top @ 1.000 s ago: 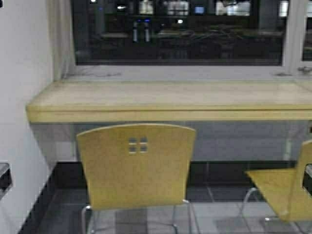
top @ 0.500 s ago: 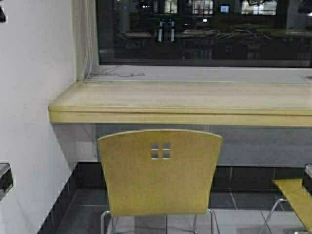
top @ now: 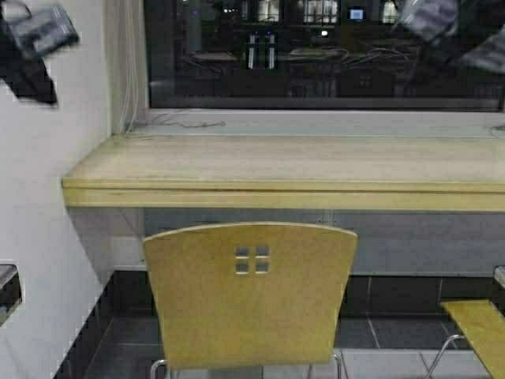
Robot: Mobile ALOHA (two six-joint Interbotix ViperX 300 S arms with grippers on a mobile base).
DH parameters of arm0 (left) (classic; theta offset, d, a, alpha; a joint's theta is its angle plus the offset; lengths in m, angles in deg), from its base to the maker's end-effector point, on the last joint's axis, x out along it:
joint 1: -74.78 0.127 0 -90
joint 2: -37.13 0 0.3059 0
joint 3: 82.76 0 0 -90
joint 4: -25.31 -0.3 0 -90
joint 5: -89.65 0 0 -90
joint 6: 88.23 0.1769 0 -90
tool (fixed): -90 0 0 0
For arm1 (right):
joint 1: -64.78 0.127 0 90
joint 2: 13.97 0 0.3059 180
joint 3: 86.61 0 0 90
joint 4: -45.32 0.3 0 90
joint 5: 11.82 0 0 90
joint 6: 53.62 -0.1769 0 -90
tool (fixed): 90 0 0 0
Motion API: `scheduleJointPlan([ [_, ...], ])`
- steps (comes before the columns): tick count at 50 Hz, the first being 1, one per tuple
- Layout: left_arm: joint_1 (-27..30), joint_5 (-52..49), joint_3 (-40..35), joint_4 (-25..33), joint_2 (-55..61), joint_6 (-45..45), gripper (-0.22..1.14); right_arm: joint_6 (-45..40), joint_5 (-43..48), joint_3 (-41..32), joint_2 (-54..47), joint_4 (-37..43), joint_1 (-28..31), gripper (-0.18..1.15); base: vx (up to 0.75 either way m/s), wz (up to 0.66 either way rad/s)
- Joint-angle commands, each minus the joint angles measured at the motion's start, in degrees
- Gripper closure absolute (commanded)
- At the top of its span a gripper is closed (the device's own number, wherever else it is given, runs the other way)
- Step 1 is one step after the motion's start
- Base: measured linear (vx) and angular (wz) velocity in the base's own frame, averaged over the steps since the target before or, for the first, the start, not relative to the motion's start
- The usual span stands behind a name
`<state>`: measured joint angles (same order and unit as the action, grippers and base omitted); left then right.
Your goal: Push the chairs under the table
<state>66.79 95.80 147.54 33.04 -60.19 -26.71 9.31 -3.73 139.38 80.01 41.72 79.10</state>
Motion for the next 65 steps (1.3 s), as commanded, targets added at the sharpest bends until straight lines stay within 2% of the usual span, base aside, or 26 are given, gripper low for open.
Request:
scheduleJointPlan([
  [1, -2.1, 0.6, -3.4, 3.3, 9.1, -2.4, 0.42, -1.5, 0.4, -5.2, -9.8, 0.5, 1.3, 0.61, 0.1, -0.05],
  [10, -5.4, 2.5, -8.4, 8.4, 22.5, -5.8, 0.08, -8.3, 1.1, -9.0, -21.9, 7.1, 0.8, 0.26, 0.11, 0.04],
  [14, -6.3, 3.3, -9.4, 12.3, 25.6, -7.9, -0.01, -11.3, 2.3, -9.4, -25.5, 9.3, 0.8, 0.1, 0.12, 0.08],
  [17, -7.9, 3.3, -9.5, 15.2, 26.5, -9.5, -0.02, -13.3, 2.5, -9.4, -27.1, 11.8, 0.4, 0.01, 0.12, 0.07],
  [22, -8.7, 3.2, -9.8, 18.6, 27.2, -11.0, -0.02, -17.8, 1.9, -8.8, -29.4, 20.4, -1.1, 0.01, 0.13, 0.04],
  [27, -8.8, 2.9, -10.5, 19.8, 27.7, -11.1, -0.02, -18.7, 0.7, -9.1, -30.8, 26.5, -1.6, 0.01, 0.13, 0.05],
  [35, -10.4, 1.1, -11.3, 22.0, 29.7, -12.0, -0.02, -17.7, -4.0, -11.9, -33.3, 27.9, -1.6, 0.01, 0.12, 0.05],
  [47, -17.4, 4.1, -13.8, 30.8, 36.2, -13.0, -0.02, -19.5, -5.7, -11.0, -35.5, 32.6, -0.5, 0.01, 0.15, 0.06],
  [55, -20.4, 4.9, -18.2, 35.9, 42.3, -13.1, -0.02, -18.5, -5.4, -12.5, -38.8, 35.3, 0.4, 0.01, 0.12, 0.03],
  [65, -21.4, 4.8, -24.7, 37.9, 46.6, -13.3, -0.02, -18.2, -5.0, -17.4, -43.6, 35.6, 0.7, 0.01, 0.06, -0.06],
])
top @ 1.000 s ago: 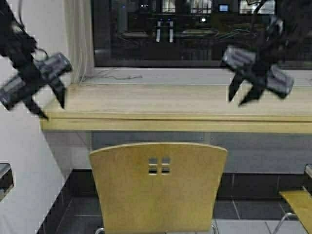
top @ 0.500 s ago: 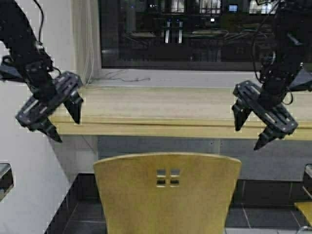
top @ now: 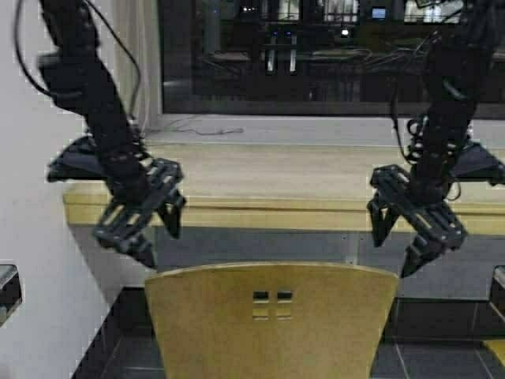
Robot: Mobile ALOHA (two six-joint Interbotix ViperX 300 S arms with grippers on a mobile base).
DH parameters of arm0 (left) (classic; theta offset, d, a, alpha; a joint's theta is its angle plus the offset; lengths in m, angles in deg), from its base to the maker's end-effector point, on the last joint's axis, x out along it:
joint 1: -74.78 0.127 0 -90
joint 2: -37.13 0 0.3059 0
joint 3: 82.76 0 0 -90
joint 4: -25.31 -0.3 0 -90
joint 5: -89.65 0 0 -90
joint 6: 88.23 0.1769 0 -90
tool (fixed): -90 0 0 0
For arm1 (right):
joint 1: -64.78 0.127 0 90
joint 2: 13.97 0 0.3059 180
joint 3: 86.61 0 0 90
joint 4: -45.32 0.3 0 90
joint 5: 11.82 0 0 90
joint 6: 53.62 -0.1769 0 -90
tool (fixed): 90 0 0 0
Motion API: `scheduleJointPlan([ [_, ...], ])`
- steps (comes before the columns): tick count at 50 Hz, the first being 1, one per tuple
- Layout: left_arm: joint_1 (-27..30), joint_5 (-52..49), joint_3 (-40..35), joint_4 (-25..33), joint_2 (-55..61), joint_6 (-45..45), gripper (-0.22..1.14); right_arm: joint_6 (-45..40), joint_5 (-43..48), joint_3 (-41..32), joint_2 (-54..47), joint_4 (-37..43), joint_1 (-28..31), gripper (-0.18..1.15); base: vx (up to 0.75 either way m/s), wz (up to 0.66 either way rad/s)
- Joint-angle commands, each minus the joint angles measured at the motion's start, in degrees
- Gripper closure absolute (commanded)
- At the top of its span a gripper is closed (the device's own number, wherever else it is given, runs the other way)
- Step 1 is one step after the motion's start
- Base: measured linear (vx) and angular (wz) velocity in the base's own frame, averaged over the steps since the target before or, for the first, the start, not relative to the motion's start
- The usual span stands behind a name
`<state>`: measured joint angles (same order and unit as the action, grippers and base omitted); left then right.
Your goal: Push the chairs under the table
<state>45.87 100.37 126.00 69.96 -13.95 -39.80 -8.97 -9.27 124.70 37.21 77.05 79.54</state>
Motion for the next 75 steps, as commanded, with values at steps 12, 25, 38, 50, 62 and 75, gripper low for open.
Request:
scheduleJointPlan([
  [12, -0.4, 0.9, -6.8, 1.6, 4.7, -0.4, -0.02, 0.7, 1.3, -7.4, -4.5, 0.3, 0.4, 0.01, 0.0, -0.02],
  [25, -0.4, 3.6, -10.5, 1.6, 10.0, -0.3, -0.02, 0.7, 1.6, -12.0, -9.8, 0.3, 0.8, 0.01, -0.02, 0.0],
  [38, 1.5, 6.0, -21.4, 1.4, 19.9, -0.4, -0.02, 0.5, 5.2, -20.7, -18.5, 0.3, 0.8, 0.01, -0.03, 0.01],
  [50, 2.1, 6.1, -30.4, 1.6, 27.2, -0.4, -0.02, -0.5, 8.0, -30.2, -26.6, 0.3, 1.2, 0.02, -0.04, 0.01],
  [62, 2.8, 6.1, -32.8, 1.6, 29.6, -0.4, -0.02, -0.9, 8.2, -35.5, -30.0, 0.3, 2.5, 0.02, -0.01, 0.0],
  [75, 3.2, 6.1, -33.7, 1.6, 30.7, -0.4, 0.06, -0.8, 8.5, -35.9, -30.4, 0.3, 2.6, 0.1, 0.01, -0.01],
])
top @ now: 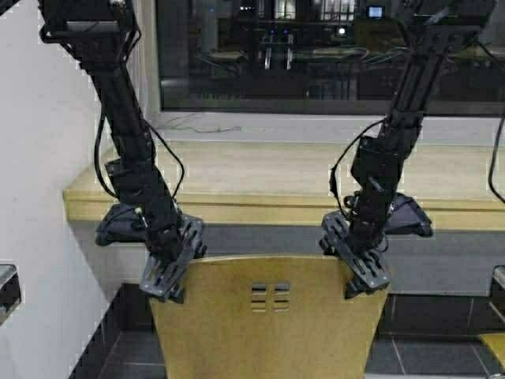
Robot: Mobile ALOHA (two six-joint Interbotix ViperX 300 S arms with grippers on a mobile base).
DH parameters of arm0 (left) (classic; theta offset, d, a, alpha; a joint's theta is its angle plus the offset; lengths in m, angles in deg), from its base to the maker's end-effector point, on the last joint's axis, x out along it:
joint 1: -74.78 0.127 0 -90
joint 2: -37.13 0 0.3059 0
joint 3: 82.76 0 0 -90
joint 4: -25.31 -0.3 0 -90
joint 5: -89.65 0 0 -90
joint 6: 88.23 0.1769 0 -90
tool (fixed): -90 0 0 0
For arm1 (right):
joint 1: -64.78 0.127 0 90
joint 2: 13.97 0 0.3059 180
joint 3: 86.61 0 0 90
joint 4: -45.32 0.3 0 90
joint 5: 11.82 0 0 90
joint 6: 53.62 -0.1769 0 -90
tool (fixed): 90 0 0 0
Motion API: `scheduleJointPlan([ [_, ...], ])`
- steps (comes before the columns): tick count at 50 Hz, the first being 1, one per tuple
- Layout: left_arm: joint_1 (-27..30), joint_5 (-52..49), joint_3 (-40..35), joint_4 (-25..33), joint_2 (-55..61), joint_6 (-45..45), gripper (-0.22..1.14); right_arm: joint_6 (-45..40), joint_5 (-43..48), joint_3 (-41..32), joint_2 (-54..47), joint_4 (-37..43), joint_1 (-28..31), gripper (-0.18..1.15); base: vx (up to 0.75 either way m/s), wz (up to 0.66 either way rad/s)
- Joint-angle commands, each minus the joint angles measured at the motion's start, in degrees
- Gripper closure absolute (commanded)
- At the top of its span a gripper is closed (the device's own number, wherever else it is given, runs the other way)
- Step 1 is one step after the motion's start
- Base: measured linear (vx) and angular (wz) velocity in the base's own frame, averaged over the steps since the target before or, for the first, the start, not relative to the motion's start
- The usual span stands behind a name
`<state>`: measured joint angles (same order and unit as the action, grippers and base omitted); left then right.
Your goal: Push the chairs under the table
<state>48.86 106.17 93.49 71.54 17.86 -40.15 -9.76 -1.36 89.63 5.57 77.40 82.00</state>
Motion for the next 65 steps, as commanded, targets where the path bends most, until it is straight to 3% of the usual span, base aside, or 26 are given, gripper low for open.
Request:
scheduleJointPlan([
  [1, 0.2, 0.3, -1.4, 0.0, -1.1, -0.1, 0.09, 0.0, 0.6, -0.8, 1.1, -0.1, 0.2, 0.14, 0.0, 0.0],
  [4, 0.4, 0.3, -2.1, 0.0, -0.9, -0.1, 0.22, 0.0, 0.6, -1.0, 1.1, -0.1, 0.2, 0.29, 0.0, 0.0],
  [12, 0.9, 0.1, -3.3, 0.0, -0.3, -0.1, 0.69, -0.4, 0.6, -1.1, 1.1, 0.1, 0.5, 0.84, 0.01, -0.01],
  [16, 0.9, 0.1, -3.2, 0.0, -0.3, -0.1, 0.86, -0.4, 0.4, -1.3, 1.1, 0.5, 0.8, 0.98, 0.03, 0.0],
  [23, 1.1, -0.1, -3.0, 0.1, -0.5, -0.1, 0.89, -0.3, 0.1, -0.7, 1.7, 1.3, 1.3, 0.92, 0.06, -0.02],
  [65, 1.4, -1.6, 2.5, 0.0, -4.9, 0.0, 0.87, 0.2, -1.2, 2.6, 2.4, 1.2, 3.7, 0.93, 0.16, -0.01],
])
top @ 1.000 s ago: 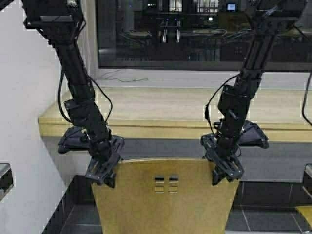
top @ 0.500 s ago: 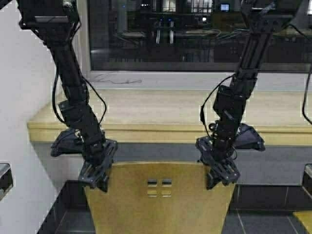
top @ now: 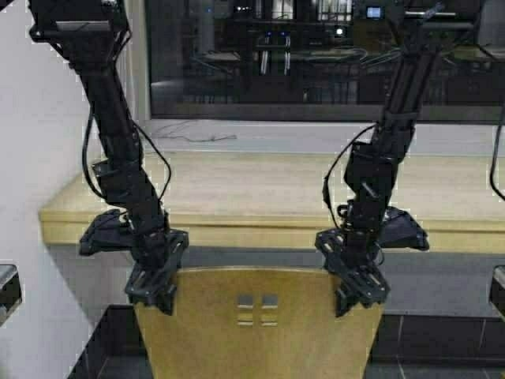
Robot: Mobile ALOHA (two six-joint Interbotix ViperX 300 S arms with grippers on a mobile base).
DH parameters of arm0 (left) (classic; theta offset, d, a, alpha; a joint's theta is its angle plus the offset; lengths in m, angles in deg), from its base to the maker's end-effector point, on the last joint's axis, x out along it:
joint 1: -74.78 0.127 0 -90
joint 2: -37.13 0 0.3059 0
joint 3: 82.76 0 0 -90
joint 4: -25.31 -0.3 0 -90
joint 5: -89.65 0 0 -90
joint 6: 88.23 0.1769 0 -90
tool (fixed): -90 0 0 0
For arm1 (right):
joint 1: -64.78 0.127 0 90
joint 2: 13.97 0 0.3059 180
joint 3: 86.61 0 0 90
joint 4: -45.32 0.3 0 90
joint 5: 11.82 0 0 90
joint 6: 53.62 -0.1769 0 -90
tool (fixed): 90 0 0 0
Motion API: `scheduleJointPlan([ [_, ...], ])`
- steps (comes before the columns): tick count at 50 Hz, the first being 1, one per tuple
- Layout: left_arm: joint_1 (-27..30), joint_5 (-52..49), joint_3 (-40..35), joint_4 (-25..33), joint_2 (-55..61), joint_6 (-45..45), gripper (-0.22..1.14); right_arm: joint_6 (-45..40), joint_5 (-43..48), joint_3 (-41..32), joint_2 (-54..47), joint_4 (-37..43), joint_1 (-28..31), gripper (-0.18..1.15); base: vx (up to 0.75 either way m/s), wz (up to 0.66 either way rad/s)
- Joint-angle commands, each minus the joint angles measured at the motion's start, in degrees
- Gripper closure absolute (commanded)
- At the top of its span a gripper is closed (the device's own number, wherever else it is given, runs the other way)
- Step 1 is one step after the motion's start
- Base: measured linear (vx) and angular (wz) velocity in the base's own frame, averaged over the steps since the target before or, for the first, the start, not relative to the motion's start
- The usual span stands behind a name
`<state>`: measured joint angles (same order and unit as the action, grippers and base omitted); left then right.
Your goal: Push the chairs under the table
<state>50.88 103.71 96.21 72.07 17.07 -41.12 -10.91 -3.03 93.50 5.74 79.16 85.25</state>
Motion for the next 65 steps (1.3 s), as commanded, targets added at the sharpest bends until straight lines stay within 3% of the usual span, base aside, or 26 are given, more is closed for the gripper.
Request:
scheduleJointPlan([
  [1, -0.6, 0.9, -0.3, -0.5, -4.1, 1.0, 0.87, 1.3, 0.4, -1.1, 2.5, -0.5, 0.4, 0.93, 0.23, -0.06],
  [33, -1.2, 1.1, 5.6, -0.5, -8.1, 1.1, 0.87, 3.6, -5.5, -0.8, 2.9, -1.3, 0.9, 0.93, 0.24, -0.01],
  [65, -1.1, 1.8, 10.8, -0.4, -10.4, 0.9, 0.87, 3.7, -4.9, 0.6, 3.9, -4.1, 2.2, 0.93, 0.22, -0.04],
])
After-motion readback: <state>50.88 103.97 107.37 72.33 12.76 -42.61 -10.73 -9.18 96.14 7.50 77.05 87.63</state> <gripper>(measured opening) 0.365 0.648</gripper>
